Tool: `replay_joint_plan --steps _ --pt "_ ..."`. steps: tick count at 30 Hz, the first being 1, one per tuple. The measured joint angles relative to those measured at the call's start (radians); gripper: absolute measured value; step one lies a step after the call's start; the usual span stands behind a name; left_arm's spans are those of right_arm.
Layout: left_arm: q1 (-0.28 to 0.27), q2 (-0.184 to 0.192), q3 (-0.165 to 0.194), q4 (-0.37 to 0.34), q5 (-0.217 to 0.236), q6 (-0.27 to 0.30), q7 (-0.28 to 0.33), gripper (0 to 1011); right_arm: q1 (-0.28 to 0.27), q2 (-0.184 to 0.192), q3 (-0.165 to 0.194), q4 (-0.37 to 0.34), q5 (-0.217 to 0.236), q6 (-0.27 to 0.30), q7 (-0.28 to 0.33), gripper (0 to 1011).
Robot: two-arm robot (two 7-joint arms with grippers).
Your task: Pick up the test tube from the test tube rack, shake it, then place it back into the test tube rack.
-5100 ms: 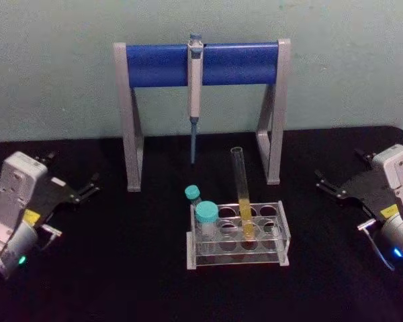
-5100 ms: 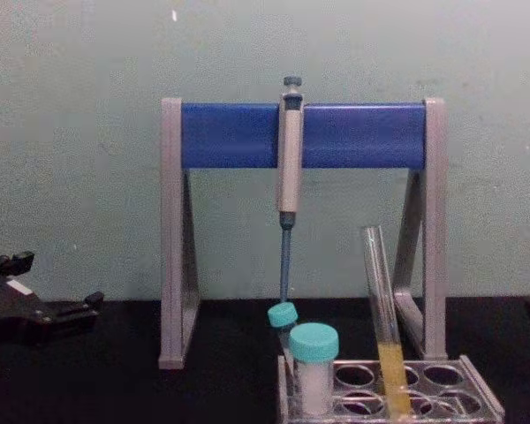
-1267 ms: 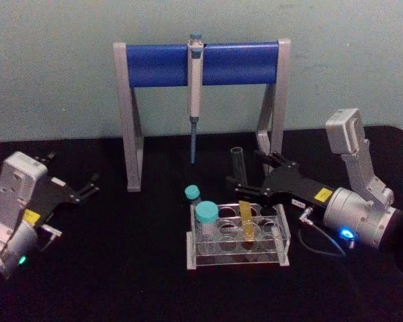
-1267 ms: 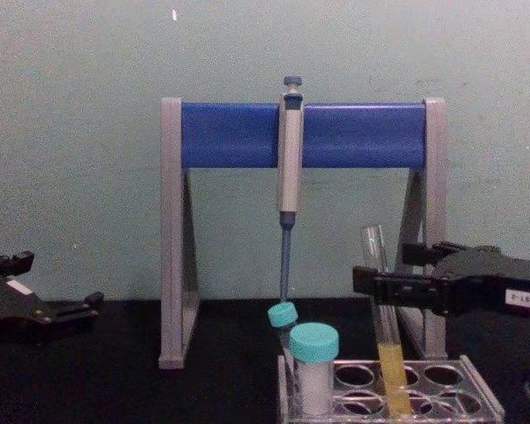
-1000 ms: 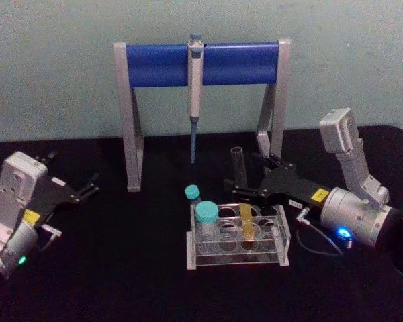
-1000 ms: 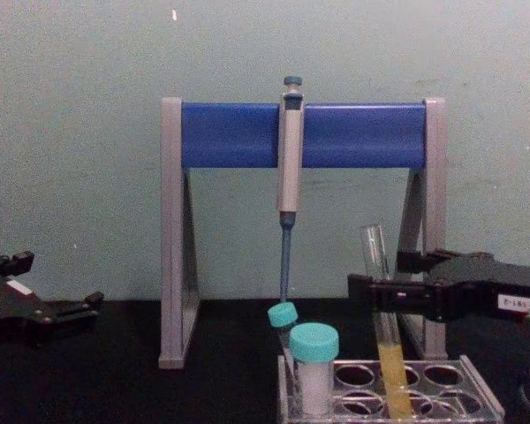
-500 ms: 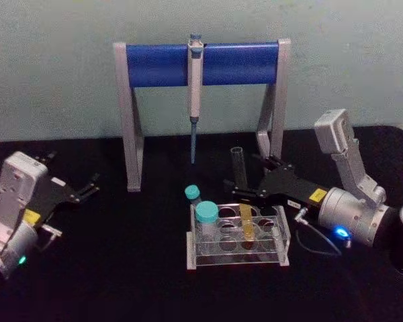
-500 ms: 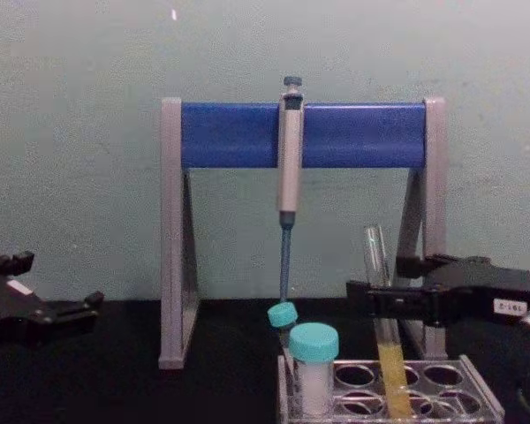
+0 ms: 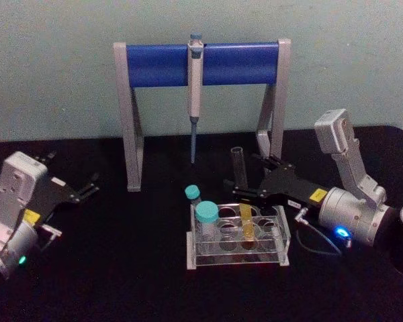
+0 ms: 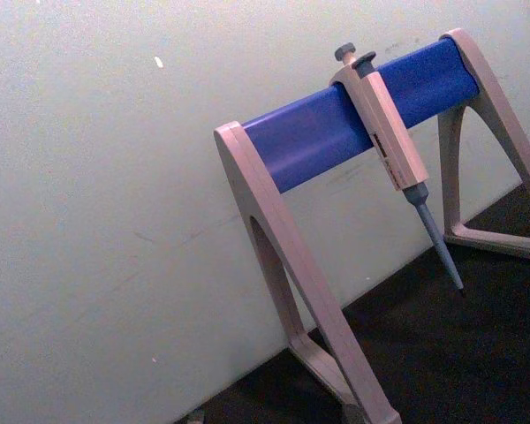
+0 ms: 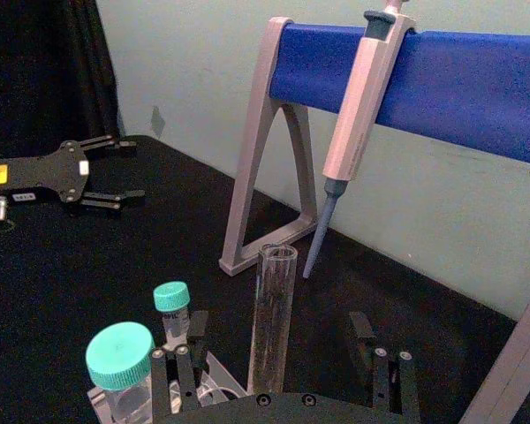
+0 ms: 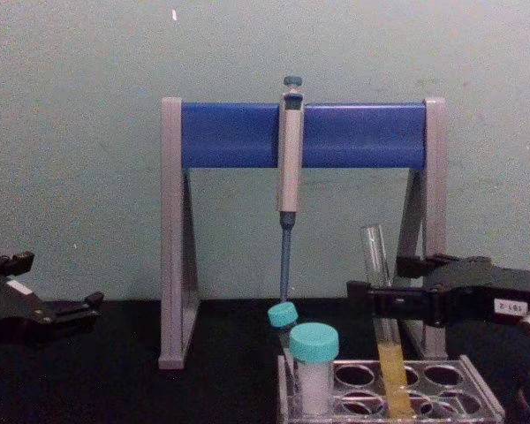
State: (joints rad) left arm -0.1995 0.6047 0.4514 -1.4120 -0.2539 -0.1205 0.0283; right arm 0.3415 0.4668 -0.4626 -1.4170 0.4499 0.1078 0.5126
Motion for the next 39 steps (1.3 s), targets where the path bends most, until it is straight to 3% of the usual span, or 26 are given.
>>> replay_joint_plan --steps 4,10,11,16,27,39 --pt "0.000 0.000 0.000 0.000 0.000 0.000 0.000 1001 0.000 0.000 0.000 0.000 0.000 0.000 0.000 961" --pt "0.000 0.000 0.000 0.000 0.000 0.000 0.000 1001 -0.001 0.000 0.001 -0.001 0.000 -0.001 0.001 811" --pt "0.000 0.000 0.000 0.000 0.000 0.000 0.000 1001 -0.001 0.000 0.001 -0.001 0.000 -0.001 0.001 747" --pt "0.000 0.000 0.000 0.000 0.000 0.000 0.000 1001 -0.001 0.000 0.001 -0.001 0.001 -0.001 0.001 628" --pt "0.000 0.000 0.000 0.000 0.000 0.000 0.000 1001 -0.001 0.000 0.001 -0.001 0.001 -0.002 0.002 247" --pt "0.000 0.000 0.000 0.000 0.000 0.000 0.000 1001 -0.001 0.000 0.001 -0.002 0.002 -0.002 0.002 229"
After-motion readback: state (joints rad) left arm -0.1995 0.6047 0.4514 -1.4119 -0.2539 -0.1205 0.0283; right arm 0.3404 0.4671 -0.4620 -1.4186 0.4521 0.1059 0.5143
